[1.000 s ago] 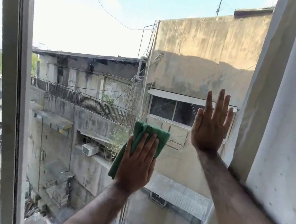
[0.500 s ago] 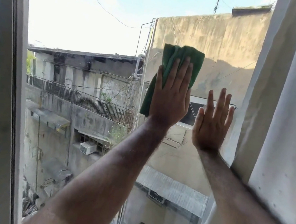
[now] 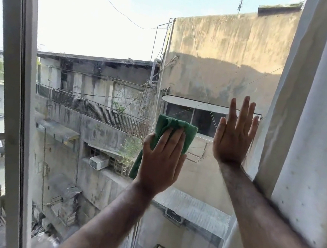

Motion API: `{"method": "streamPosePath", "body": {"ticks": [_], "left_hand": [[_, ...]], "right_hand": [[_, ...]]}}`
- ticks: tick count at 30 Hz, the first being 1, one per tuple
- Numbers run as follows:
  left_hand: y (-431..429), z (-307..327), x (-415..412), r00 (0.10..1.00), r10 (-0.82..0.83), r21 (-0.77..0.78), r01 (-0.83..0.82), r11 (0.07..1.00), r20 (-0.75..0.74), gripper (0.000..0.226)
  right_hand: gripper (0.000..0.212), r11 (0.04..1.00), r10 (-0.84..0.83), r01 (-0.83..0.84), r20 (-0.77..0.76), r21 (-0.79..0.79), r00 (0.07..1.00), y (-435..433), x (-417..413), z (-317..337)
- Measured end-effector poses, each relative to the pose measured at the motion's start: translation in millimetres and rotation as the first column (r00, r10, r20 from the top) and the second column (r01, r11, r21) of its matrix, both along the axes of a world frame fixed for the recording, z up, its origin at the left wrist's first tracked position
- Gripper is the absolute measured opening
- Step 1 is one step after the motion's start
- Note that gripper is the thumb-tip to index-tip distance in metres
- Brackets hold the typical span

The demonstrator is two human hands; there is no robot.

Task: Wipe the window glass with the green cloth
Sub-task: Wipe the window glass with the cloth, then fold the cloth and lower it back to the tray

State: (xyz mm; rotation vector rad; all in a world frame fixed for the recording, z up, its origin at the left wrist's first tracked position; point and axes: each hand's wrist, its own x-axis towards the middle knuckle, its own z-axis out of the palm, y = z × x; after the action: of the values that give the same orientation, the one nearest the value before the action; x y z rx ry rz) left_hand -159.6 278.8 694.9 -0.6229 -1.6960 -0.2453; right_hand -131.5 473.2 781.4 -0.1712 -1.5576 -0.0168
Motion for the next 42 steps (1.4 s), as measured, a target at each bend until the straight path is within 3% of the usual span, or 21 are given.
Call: {"method": "streamPosePath", "body": {"ticks": [4,7,12,14,17,19,22,25,27,31,33,35,37,40,42], "left_hand": [[-15,41,11,0.994,-0.008,0.014,0.01,1.0,-0.109,0.027],[-20,62,15,0.986,0.017,0.015,-0.015,1.0,-0.167,0.019],[-22,75,23,0.992,0.115,0.09,-0.119,0.989,0.055,0.054],[-22,78,26,0.988,0.09,0.087,-0.101,0.991,0.129,0.046],[-20,79,29,0.992,0.108,0.01,-0.109,0.994,0.066,0.023],[-21,80,31,0.995,0.071,-0.026,-0.069,0.997,0.064,0.028],[-27,86,36,0.979,-0.031,-0.019,0.035,0.999,0.202,0.031],[-37,91,41,0.918,-0.2,0.133,0.164,0.977,0.342,0.028],[-43,96,45,0.875,-0.316,0.26,0.229,0.938,0.367,0.024],[-65,104,56,0.81,-0.472,0.411,0.32,0.854,0.35,0.02],[-77,103,61,0.776,-0.539,0.5,0.342,0.796,0.327,0.021],[-91,102,66,0.755,-0.586,0.603,0.328,0.727,0.296,0.024],[-107,98,70,0.732,-0.622,0.704,0.287,0.65,0.276,0.027],[-134,85,72,0.663,-0.693,0.839,0.181,0.513,0.281,0.034],[-153,68,75,0.538,-0.795,0.921,0.083,0.38,0.28,0.036]], "right_hand": [[0.058,1.0,-0.007,0.007,-0.002,-0.007,1.0,0,0,0],[0.058,1.0,-0.009,0.009,0.006,-0.006,1.0,3,-1,-2],[0.058,1.0,-0.018,0.019,0.013,-0.003,1.0,5,-4,-1],[0.058,1.0,-0.016,0.017,0.011,-0.005,1.0,5,-4,-1],[0.058,1.0,-0.01,0.01,0.035,-0.003,0.999,8,-3,0],[0.058,1.0,0.0,0.0,0.07,-0.002,0.998,7,1,0],[0.058,0.996,0.056,-0.049,0.115,-0.07,0.992,-8,12,4],[0.059,0.965,0.221,-0.207,0.075,-0.163,0.972,-31,27,4],[0.052,0.937,0.339,-0.329,0.08,-0.118,0.937,-44,38,-2],[0.062,0.782,0.621,-0.589,0.325,-0.203,0.713,-77,65,-20],[0.068,0.773,0.633,-0.556,0.411,-0.305,0.656,-87,70,-27],[0.059,0.724,0.689,-0.51,0.456,-0.464,0.563,-90,73,-31],[0.038,0.557,0.828,-0.507,0.392,-0.658,0.401,-92,76,-36],[0.019,0.199,0.973,-0.523,0.103,-0.828,0.208,-101,83,-46],[0.007,-0.031,0.988,-0.493,-0.102,-0.87,0.119,-108,89,-54]]}}
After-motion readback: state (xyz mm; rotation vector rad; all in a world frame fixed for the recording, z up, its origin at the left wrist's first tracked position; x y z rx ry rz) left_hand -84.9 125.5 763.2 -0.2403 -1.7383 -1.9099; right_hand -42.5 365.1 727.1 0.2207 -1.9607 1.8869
